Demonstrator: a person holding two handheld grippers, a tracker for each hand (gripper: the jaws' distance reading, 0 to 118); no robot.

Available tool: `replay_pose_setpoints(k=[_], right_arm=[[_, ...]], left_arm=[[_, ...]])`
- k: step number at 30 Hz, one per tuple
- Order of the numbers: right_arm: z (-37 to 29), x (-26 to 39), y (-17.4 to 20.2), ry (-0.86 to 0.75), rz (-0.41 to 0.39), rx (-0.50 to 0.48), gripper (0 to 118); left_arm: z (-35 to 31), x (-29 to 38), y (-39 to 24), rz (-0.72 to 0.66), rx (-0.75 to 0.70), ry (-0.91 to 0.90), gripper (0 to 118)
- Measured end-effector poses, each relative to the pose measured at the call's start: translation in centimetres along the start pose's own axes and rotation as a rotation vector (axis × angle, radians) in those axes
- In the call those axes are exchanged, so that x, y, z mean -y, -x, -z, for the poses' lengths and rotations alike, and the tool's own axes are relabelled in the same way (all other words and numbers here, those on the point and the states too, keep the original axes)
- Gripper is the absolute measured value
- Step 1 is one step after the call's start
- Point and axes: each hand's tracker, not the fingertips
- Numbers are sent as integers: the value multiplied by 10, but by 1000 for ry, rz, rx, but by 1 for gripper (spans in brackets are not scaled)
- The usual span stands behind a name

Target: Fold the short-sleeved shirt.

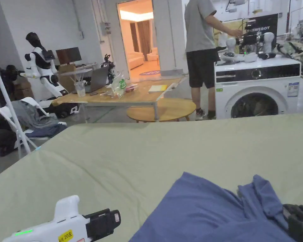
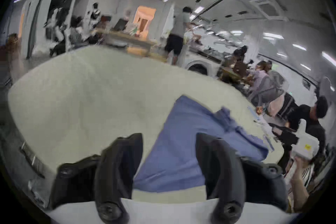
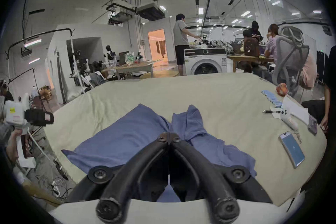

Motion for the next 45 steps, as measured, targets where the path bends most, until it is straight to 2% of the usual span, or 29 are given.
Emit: replay_pose_setpoints(k=[5,10,14,18,19,20,22,27,28,29,30,31,33,37,41,43,45], right_arm=[[6,10,-2,36,-2,-20,0],[4,12,-13,56,6,-3,0],[1,13,-26,63,24,29,0],[1,13,-36,73,56,50,0],[1,13,-38,75,60,53,0],[3,13,-42,79,63,54,0],[8,10,-47,87,59,64,0],[49,-17,-69,174,-2,69,0],[65,-26,-76,214,-21,36,10],[81,-33,-83,242,-41,-9,42],[97,-38,-87,262,-52,-15,60],[116,-44,-90,317,-69,17,64],[148,-50,-98,377,-86,38,64],[207,-43,-119,622,-24,2,63],[227,-26,-128,683,-38,-31,20],[220,-29,-126,652,-21,-31,11],[212,-34,-124,633,-39,-21,4]], left_arm=[[23,33,25,-103,15,102,73],[57,53,31,-111,-21,208,73],[74,65,34,-145,-24,274,69],[78,66,29,-129,-86,263,50],[79,64,27,-116,-94,267,41],[82,64,24,-87,-105,283,21],[85,65,20,-82,-78,300,4],[93,68,14,-54,-90,322,2],[95,67,13,-36,-93,331,2],[95,67,13,-27,-95,337,2],[95,67,12,-19,-98,344,2],[96,66,12,-7,-98,350,2],[96,64,12,5,-95,361,2],[95,64,21,-57,-69,365,2],[95,65,28,-100,-43,369,2],[95,66,29,-109,-40,369,2],[94,66,24,-110,-42,367,2]])
